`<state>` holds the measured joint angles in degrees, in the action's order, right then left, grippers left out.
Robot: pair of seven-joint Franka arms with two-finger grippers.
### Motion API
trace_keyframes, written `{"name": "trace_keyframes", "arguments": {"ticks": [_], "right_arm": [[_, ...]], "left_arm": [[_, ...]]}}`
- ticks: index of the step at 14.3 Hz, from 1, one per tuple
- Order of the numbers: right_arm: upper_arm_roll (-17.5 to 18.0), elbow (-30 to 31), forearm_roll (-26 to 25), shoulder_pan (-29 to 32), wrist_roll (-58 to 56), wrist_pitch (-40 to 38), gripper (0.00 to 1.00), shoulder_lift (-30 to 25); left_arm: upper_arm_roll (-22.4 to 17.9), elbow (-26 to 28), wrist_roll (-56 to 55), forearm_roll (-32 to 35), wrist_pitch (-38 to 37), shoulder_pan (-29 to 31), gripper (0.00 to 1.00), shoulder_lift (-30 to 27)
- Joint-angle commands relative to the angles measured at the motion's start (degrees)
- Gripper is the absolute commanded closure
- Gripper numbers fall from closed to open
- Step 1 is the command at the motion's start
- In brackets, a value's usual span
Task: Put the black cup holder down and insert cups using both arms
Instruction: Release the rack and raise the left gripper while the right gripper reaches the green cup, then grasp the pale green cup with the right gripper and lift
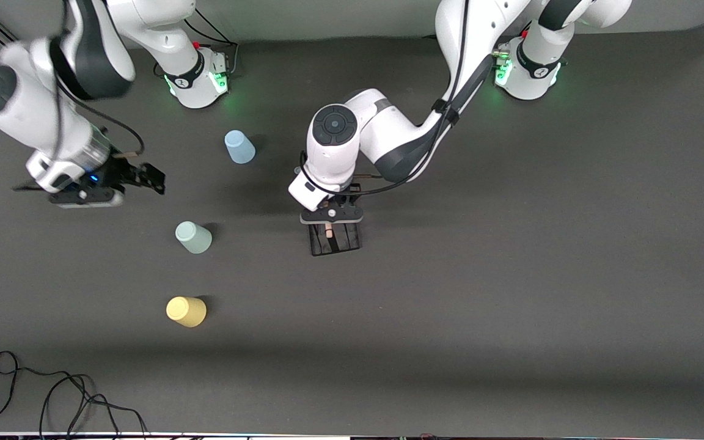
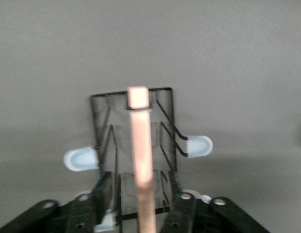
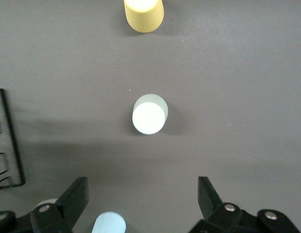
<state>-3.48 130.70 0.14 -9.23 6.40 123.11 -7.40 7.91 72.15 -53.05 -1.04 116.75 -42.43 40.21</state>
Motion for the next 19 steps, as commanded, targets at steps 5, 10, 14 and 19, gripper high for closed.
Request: {"name": "trace_keyframes", "arguments": {"ticks": [5, 10, 14, 19], "right_arm": [[-0.13, 2.89, 0.56, -0.18, 1.07, 19.52, 0.0, 16.79], [-0.04, 2.72, 1.34, -0.27, 1.5, 23.94, 0.0, 22.08], [-0.04, 2.45, 1.44, -0.62, 1.59, 23.94, 0.64, 22.96], [0.05, -4.37, 1.44, -0.62, 2.55, 9.77, 0.83, 15.69]], "left_arm": [[0.27, -1.14, 15.31, 0.77, -25.39, 16.13, 0.06, -13.38], [-0.26, 2.27, 36.66, 3.14, -36.59, 29.39, 0.05, -22.53], [-0.35, 8.7, 49.08, 3.23, -35.71, 40.21, 0.04, -28.17], [-0.26, 20.45, 49.62, 3.15, -25.64, 44.98, 0.04, -34.39]]}}
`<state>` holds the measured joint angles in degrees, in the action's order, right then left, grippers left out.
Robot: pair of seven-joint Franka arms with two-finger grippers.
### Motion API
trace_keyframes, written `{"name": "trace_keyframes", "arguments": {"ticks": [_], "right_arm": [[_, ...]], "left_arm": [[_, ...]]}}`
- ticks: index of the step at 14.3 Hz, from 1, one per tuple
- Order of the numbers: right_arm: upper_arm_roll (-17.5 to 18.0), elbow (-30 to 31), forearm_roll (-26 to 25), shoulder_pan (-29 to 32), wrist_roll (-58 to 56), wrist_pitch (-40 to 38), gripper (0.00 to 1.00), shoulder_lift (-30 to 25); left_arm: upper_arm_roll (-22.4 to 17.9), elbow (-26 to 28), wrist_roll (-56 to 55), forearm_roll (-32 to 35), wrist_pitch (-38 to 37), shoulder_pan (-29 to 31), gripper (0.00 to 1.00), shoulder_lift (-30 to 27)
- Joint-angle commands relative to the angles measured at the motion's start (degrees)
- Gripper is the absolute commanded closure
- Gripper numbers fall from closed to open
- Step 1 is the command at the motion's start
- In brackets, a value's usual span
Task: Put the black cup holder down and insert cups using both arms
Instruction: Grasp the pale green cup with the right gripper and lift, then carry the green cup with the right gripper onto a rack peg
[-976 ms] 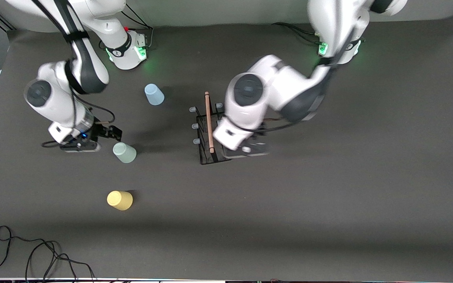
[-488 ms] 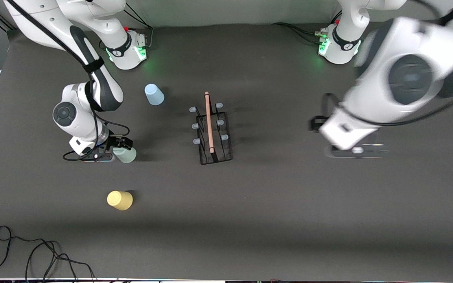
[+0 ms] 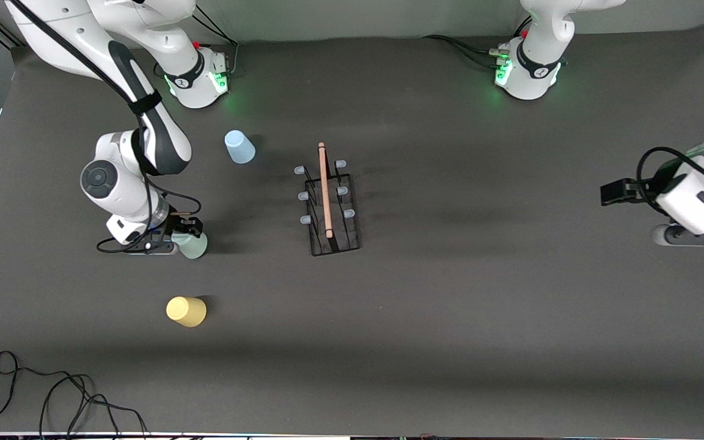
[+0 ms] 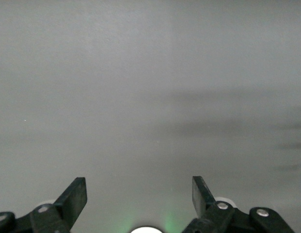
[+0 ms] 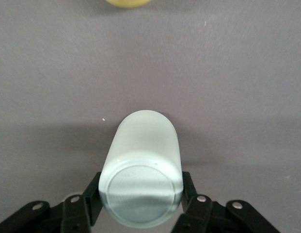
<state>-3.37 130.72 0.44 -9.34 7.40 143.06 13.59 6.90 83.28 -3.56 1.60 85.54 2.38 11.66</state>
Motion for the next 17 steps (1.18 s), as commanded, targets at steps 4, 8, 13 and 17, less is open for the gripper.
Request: {"name": "trace_keyframes", "arguments": {"ticks": [4, 8, 13, 17], "right_arm": [[-0.15, -22.05, 0.97, -0.51, 1.56, -38.24, 0.84, -9.63], [0.46, -27.8, 0.97, -1.12, 10.57, -49.35, 0.87, -14.37], [0.29, -27.54, 3.94, -15.07, 46.05, -50.51, 0.87, -16.32], [0.29, -27.01, 5.53, -26.41, 69.81, -45.51, 0.88, -13.69]], "left_arm": [[0.83, 15.87, 0.13, 0.5, 10.96, -0.1, 0.01, -9.47], [0.65, 14.02, 2.23, 0.42, 10.35, 0.08, 0.0, -8.94], [0.65, 14.02, 2.15, 0.5, 9.99, 0.08, 0.0, -8.94], [0.39, 14.1, 2.15, 0.42, 10.08, 0.08, 0.0, -8.94]]}}
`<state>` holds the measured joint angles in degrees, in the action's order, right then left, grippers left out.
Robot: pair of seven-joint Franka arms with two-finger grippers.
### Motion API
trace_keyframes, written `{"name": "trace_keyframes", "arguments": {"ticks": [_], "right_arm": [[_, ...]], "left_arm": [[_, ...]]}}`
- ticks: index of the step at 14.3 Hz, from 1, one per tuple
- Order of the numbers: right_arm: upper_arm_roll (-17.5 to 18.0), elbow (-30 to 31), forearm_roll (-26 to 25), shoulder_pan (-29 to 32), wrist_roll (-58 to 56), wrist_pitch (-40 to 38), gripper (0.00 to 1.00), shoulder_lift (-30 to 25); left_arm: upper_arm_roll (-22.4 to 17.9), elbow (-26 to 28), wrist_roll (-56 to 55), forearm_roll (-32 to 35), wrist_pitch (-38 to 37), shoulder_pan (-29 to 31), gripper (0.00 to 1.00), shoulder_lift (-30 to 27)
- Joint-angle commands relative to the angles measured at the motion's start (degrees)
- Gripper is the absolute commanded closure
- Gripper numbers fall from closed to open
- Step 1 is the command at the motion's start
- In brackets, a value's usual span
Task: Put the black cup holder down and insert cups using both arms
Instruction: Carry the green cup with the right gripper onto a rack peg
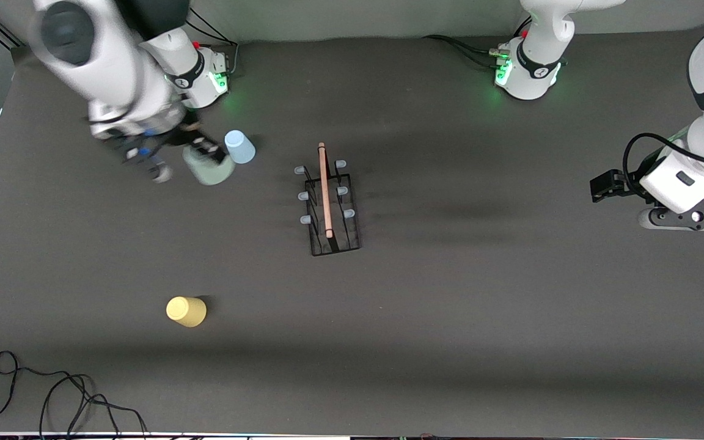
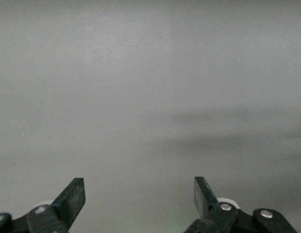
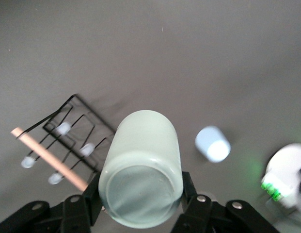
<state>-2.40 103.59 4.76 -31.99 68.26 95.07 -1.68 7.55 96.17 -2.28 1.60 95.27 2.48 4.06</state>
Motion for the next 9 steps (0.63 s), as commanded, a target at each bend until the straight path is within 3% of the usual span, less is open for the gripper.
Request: {"name": "trace_keyframes", "arguments": {"ticks": [1, 5, 9], "right_arm": [[-0.59, 0.65, 1.39, -5.26, 12.3, 3.62, 0.88, 2.29], [-0.68, 8.1, 1.48, -10.19, 18.91, 11.69, 0.88, 1.51], [-0.68, 13.3, 1.48, -13.01, 21.21, 21.37, 0.88, 4.4]], "left_arm": [[-0.25, 1.12, 0.87, 0.42, 0.44, -0.02, 0.0, -1.25], [-0.25, 1.12, 0.96, 0.42, 0.71, -0.02, 0.0, -1.25], [-0.25, 1.12, 0.87, 0.33, 0.88, -0.02, 0.0, -1.25]]}}
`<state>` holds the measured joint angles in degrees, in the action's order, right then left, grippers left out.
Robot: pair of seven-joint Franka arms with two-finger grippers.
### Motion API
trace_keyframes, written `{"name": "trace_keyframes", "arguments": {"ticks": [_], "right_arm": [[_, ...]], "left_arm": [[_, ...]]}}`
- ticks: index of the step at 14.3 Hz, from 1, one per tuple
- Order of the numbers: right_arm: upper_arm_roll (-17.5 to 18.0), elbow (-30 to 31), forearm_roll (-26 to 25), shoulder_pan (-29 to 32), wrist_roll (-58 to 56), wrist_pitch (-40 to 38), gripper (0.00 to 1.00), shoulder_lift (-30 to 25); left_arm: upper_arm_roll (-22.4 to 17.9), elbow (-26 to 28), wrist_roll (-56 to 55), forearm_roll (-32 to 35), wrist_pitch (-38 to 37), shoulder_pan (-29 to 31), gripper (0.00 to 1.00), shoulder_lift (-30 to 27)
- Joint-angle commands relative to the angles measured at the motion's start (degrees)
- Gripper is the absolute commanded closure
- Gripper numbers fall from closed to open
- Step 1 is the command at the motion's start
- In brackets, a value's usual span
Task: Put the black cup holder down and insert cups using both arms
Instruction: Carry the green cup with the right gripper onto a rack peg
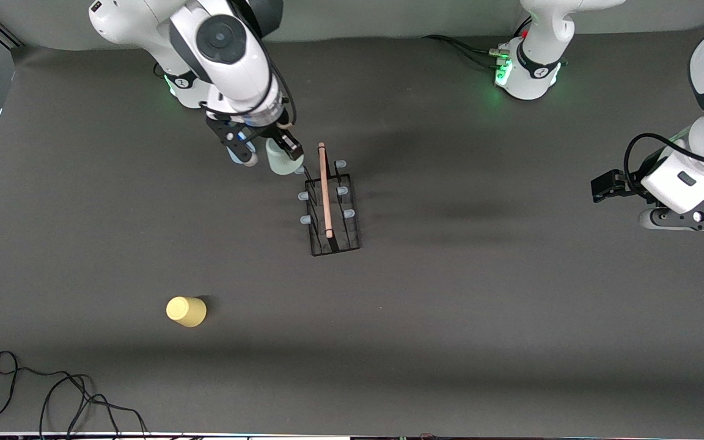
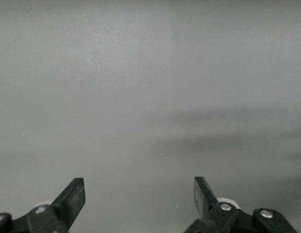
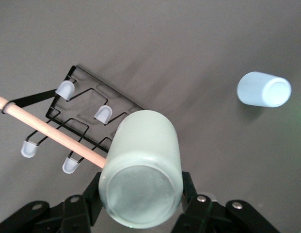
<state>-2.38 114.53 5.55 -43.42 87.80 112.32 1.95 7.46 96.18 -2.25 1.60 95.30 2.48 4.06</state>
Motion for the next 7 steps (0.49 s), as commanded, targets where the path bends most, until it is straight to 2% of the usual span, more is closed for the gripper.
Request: {"name": "trace_keyframes", "arguments": {"ticks": [1, 7], "right_arm": [[-0.69, 3.06, 0.69, -1.58, 1.67, 5.62, 0.88, 1.56], [-0.61, 6.93, 0.96, -2.64, 1.76, 14.93, 0.88, 6.75]], "left_arm": [[-0.08, 1.12, 0.84, 0.33, 0.68, -0.1, 0.0, -1.25], [-0.17, 1.12, 0.84, 0.24, 1.03, -0.02, 0.0, -1.25]]}}
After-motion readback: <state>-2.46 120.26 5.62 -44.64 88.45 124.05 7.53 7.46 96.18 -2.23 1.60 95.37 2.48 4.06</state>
